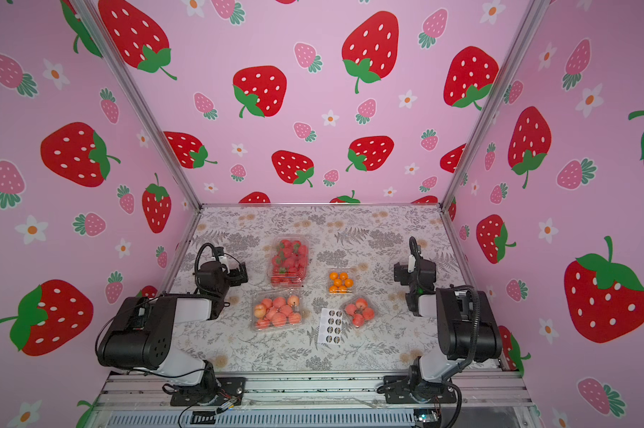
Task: Label fruit boxes
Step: Pick up the label sticker from the center of the board.
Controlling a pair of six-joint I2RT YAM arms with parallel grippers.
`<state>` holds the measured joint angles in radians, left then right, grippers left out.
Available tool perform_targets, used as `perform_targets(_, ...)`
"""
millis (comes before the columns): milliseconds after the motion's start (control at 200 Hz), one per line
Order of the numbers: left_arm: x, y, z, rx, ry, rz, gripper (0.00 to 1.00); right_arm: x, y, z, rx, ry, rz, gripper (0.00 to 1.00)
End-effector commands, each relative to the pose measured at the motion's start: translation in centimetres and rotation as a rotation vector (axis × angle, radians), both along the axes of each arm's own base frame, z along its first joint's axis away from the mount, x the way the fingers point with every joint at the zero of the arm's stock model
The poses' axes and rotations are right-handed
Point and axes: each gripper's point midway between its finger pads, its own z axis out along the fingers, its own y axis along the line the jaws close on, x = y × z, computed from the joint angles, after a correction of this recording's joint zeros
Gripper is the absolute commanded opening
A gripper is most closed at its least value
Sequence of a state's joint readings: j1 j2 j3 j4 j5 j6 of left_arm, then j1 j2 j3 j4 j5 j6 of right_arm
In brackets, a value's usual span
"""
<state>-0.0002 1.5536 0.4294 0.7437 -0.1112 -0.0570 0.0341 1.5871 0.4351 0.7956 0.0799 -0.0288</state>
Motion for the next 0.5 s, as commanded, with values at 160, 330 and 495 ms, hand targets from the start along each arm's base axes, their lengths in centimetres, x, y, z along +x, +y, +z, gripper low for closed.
perform_targets(160,1.0,-0.1,1.7,0.007,-0.054,-0.013,0.99,0.5,-0.2,1.1,-0.011,-0.030,0.005,0.99)
perform_targets(330,1.1,-0.2,2.1,0.007,-0.052,-0.015,0.99,1.0,0.4,2.1,-0.010,0.017,0.036,0.99)
perform_targets(495,1.5,-1.5,3.6,0.047,0.040,-0.045,0.99,1.8,0.6,2.2,0.020,0.173,0.032,0.99)
